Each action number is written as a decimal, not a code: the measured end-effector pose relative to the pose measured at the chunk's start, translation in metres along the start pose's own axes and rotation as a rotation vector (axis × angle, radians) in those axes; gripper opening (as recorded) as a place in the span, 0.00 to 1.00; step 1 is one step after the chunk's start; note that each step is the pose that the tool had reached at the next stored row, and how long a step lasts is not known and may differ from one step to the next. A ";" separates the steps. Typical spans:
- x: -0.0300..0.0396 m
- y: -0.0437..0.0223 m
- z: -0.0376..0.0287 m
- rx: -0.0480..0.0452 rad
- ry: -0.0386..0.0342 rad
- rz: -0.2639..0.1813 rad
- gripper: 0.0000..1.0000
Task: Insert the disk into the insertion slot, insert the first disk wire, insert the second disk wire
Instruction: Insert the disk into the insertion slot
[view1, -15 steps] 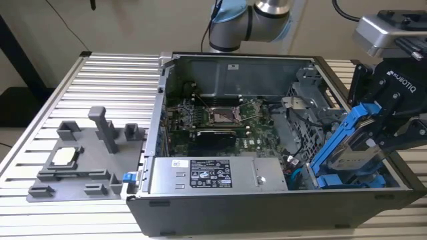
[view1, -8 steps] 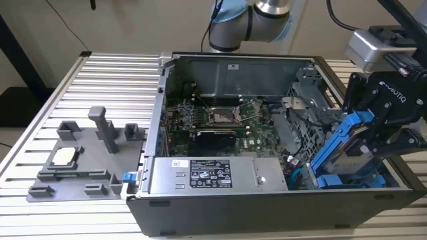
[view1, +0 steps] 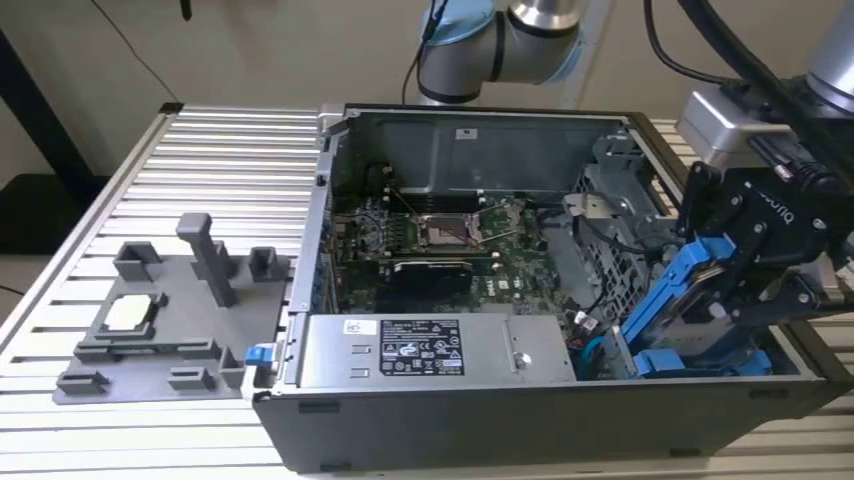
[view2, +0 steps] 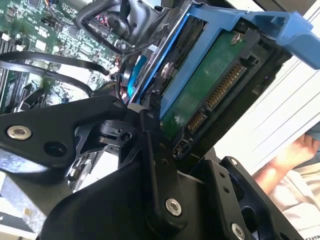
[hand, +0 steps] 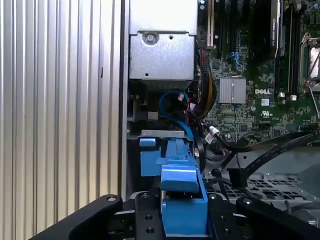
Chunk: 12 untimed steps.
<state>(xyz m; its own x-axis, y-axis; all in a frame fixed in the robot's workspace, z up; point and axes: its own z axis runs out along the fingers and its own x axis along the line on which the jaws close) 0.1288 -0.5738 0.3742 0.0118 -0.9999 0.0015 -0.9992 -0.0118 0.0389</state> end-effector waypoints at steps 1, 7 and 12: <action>0.0000 -0.0001 0.0017 0.0000 0.0000 0.000 0.33; 0.0000 -0.0004 0.0126 0.0000 0.0000 0.000 0.33; 0.0000 -0.0006 0.0159 0.0000 0.0001 0.000 0.33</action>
<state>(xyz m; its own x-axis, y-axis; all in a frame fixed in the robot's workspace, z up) 0.1287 -0.5738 0.3583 0.0118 -0.9999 0.0016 -0.9992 -0.0117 0.0389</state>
